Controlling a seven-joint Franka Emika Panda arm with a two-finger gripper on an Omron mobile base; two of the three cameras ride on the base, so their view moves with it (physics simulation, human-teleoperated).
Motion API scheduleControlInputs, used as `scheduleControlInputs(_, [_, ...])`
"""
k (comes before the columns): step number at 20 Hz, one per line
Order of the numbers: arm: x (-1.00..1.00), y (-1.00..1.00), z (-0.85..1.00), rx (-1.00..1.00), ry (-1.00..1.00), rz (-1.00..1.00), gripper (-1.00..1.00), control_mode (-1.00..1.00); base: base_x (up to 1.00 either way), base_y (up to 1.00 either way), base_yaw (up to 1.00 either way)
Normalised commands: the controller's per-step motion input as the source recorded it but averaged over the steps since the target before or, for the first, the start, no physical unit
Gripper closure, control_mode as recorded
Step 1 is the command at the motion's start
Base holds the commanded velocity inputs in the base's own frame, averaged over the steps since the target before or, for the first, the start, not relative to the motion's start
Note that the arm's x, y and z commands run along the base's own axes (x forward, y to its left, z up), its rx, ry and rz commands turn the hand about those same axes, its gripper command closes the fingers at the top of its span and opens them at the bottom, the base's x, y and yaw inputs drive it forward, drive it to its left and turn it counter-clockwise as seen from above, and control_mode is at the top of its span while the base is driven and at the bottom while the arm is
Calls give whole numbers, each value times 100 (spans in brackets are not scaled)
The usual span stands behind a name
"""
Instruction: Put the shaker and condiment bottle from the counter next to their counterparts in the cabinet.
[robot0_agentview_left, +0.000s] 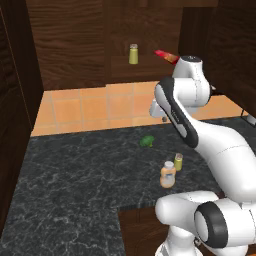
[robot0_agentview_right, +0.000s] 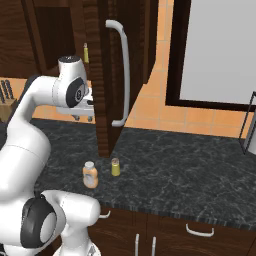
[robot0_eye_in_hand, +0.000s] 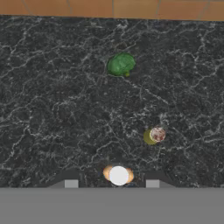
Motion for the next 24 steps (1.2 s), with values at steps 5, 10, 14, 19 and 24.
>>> scheduleControlInputs(5, [-17,0,0,0,-5,0,-100,-100,0,0,0])
scheduleControlInputs(10, [-41,0,-11,0,-11,0,-100,-100,0,0,0])
scheduleControlInputs(14, [-57,0,-12,0,-16,-6,-100,-100,0,0,0])
scheduleControlInputs(19, [-40,0,-9,0,-9,-13,-100,-100,0,0,0])
scheduleControlInputs(24, [-15,0,-12,0,-1,-2,-100,-100,0,0,0])
